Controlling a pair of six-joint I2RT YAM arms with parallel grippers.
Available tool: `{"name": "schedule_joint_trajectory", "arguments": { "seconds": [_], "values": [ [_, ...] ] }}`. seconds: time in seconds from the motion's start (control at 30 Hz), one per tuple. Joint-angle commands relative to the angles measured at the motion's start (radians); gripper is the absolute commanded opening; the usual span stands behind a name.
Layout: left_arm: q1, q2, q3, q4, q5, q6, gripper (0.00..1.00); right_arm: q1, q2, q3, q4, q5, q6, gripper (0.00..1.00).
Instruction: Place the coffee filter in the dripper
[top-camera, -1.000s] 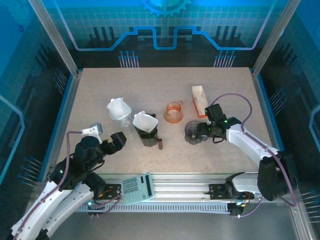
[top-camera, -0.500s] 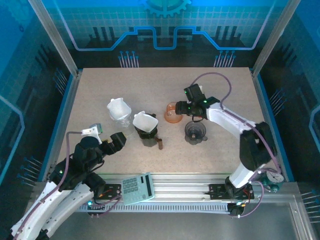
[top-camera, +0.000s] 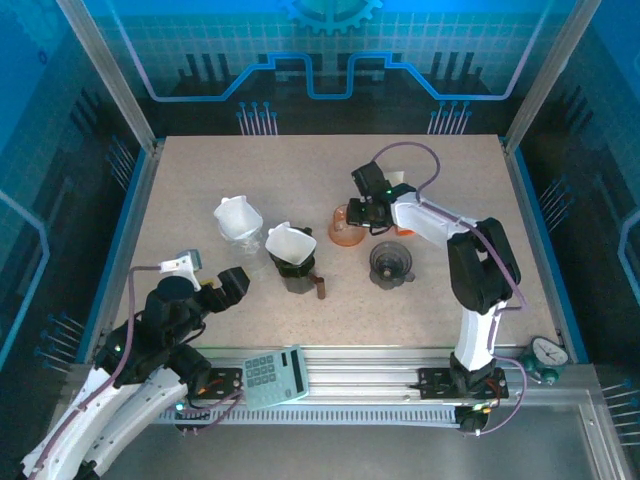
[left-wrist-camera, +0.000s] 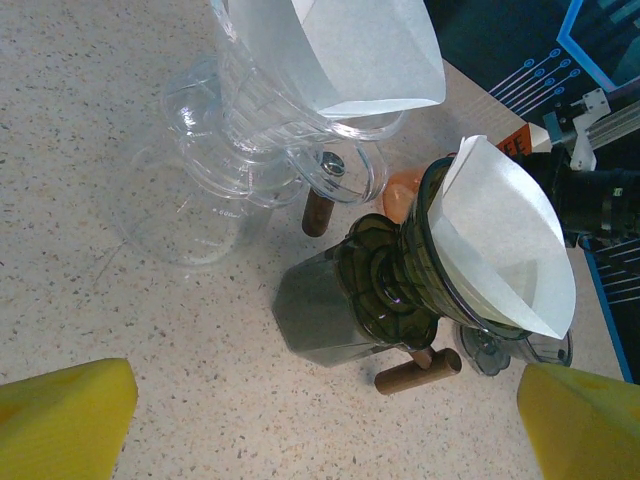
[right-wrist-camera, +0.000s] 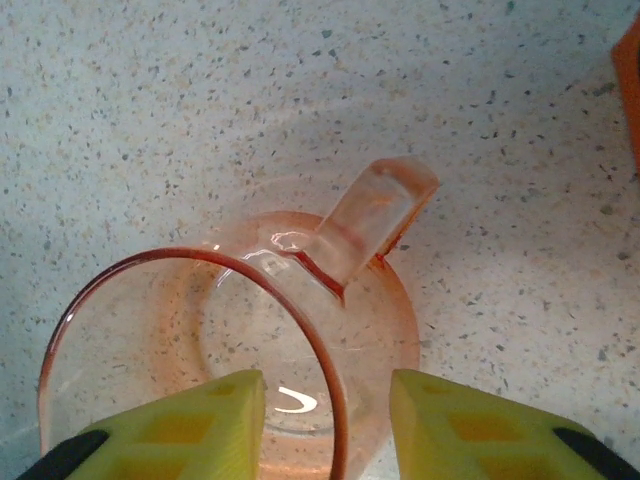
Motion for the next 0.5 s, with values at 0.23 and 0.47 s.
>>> {"name": "schedule_joint_trajectory", "arguments": {
  "seconds": [0.23,0.47],
  "values": [
    [0.006,-0.013,0.021,-0.008,-0.021,0.016,0.99,-0.003,-0.014,0.027,-0.004,-0.055,-0.043,0.14],
    [0.006,-0.011,0.021,-0.01,-0.02,0.015,0.99,-0.001,-0.099,0.015,-0.02,-0.048,-0.08,0.09]
  ]
}}
